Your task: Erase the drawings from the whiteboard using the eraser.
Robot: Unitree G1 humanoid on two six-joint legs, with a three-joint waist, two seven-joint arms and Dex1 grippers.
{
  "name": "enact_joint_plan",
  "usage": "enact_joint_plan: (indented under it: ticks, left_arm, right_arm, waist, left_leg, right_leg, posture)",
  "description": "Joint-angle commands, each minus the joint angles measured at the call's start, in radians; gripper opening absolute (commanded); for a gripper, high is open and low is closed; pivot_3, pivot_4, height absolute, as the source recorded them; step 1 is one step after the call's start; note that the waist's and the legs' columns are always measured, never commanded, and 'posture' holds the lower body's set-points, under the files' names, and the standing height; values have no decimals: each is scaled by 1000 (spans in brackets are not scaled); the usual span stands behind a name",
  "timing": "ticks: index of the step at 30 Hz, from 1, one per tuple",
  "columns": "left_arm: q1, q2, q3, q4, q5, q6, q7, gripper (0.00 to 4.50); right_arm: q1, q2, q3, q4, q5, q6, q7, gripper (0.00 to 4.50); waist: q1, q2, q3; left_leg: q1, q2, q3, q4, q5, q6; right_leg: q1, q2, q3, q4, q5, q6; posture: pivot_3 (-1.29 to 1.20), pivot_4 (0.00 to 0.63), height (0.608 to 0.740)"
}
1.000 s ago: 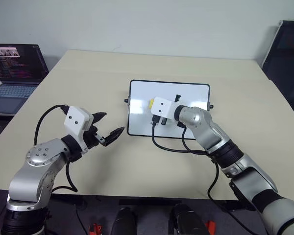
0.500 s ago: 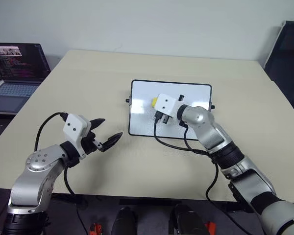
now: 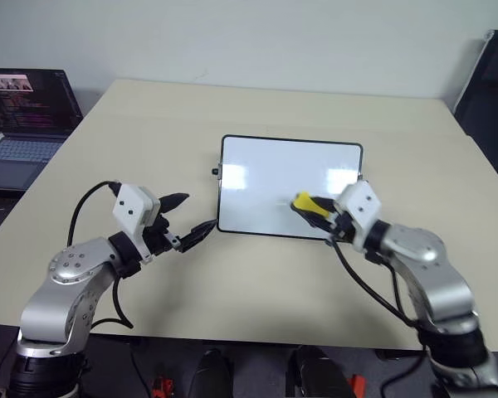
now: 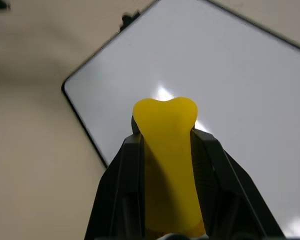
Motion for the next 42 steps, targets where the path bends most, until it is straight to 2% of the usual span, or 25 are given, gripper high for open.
enact_joint_plan:
  ticks: [1, 6, 9, 14, 20, 32, 33, 34, 41, 42]
  left_arm:
    - [-77, 49, -53, -44, -38, 15, -91, 4500]
    - [-245, 50, -190, 39, -29, -5, -241, 4500]
    - [-353, 16, -279, 137, -2, -54, -352, 4500]
    - [-498, -72, -397, 317, 51, -185, -524, 4500]
    - [-571, -177, -457, 456, 103, -305, -620, 4500]
    - [-578, -256, -488, 571, 201, -458, -655, 4500]
    - [-577, -261, -487, 581, 210, -468, -652, 4500]
    - [-575, -264, -486, 589, 218, -474, -647, 4500]
    - [-568, -271, -466, 597, 232, -472, -622, 4500]
    - [-567, -271, -466, 595, 231, -471, -621, 4500]
  right_arm:
    - [99, -25, -136, -121, 8, 63, -72, 966]
    - [168, 22, -244, -169, 1, 285, -232, 966]
    - [125, 68, -286, -150, 12, 411, -312, 966]
    - [55, 77, -296, -55, 23, 473, -364, 966]
    - [-9, 95, -343, 63, 45, 475, -403, 966]
    - [-28, 89, -367, 145, 70, 458, -448, 966]
    - [-29, 86, -368, 151, 74, 456, -444, 1675]
    - [-30, 83, -369, 157, 76, 453, -443, 1795]
    - [-39, 64, -373, 188, 93, 431, -439, 4298]
    - [-39, 62, -375, 185, 97, 425, -440, 4459]
  waist:
    - [0, 0, 0]
    - [-2, 0, 0]
    - [-9, 0, 0]
    - [-11, 0, 0]
    - [-9, 0, 0]
    - [-10, 1, 0]
    - [-10, 1, 0]
    - [-10, 1, 0]
    - [-10, 1, 1]
    - [-10, 1, 1]
  left_leg:
    - [0, 0, 0, 1, 0, 0]
    - [1, 0, 0, 4, 0, 0]
    - [1, 0, 0, 4, 0, 0]
    - [1, 0, 0, 4, 0, 0]
    - [0, 0, 0, 0, 0, 1]
    - [0, 0, -1, 3, 0, 1]
    - [0, 0, -1, 3, 0, 1]
    - [0, 0, -1, 3, 0, 1]
    - [0, 0, -1, 3, 0, 1]
    - [0, 0, -1, 3, 0, 1]
  right_leg:
    - [0, 0, 0, 0, 0, 0]
    - [1, 0, 0, 0, 1, -1]
    - [1, 0, 1, 1, 2, -1]
    - [1, 0, 0, 0, 2, -1]
    - [1, 1, 0, 1, 5, 4]
    - [2, 1, 1, 1, 4, 6]
    - [2, 1, 1, 1, 4, 6]
    - [2, 1, 1, 2, 4, 6]
    - [2, 1, 1, 2, 4, 7]
    - [2, 1, 1, 2, 4, 7]
  posture:
    - [0, 150, 740]
    - [0, 150, 740]
    - [0, 150, 740]
    - [0, 150, 740]
    - [0, 150, 740]
    - [0, 150, 740]
    - [0, 150, 740]
    - [0, 150, 740]
    - [0, 150, 740]
    - [0, 150, 740]
